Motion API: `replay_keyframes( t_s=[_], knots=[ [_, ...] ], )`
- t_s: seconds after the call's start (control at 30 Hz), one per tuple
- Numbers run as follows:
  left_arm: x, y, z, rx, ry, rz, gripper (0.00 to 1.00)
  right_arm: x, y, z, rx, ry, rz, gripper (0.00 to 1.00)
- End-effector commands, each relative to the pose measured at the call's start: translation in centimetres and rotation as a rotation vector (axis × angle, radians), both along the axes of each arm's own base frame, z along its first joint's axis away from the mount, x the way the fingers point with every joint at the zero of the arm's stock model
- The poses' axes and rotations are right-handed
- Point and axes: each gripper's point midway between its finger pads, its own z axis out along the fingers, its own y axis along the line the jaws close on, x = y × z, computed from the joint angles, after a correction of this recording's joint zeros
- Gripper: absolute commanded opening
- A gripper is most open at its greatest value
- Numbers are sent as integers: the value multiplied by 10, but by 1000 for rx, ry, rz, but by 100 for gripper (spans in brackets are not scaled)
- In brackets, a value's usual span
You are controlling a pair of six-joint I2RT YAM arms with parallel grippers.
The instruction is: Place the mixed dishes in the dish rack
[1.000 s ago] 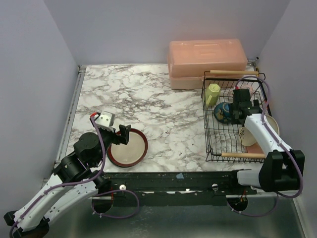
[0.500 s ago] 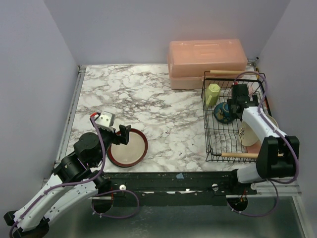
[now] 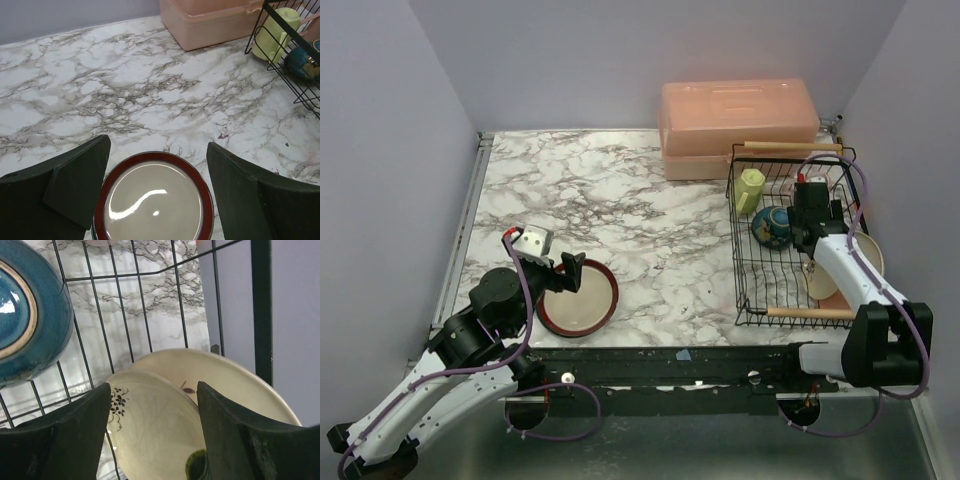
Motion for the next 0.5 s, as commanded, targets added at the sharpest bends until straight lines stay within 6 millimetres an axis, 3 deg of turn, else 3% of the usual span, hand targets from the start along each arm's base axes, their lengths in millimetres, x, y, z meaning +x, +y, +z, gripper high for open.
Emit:
replay_keyframes(
  t_s=[0.0,0.2,0.47],
  knots=[
    [2,1,-1,9,-11,15,87,-21,3,-9,24,21,38,69],
    [2,0,-1,11,-8,8,87,-22,7,0,40,-2,62,65],
    [3,0,-3,14,-3,12,87,-9,21,-29,128,42,84,61]
  ],
)
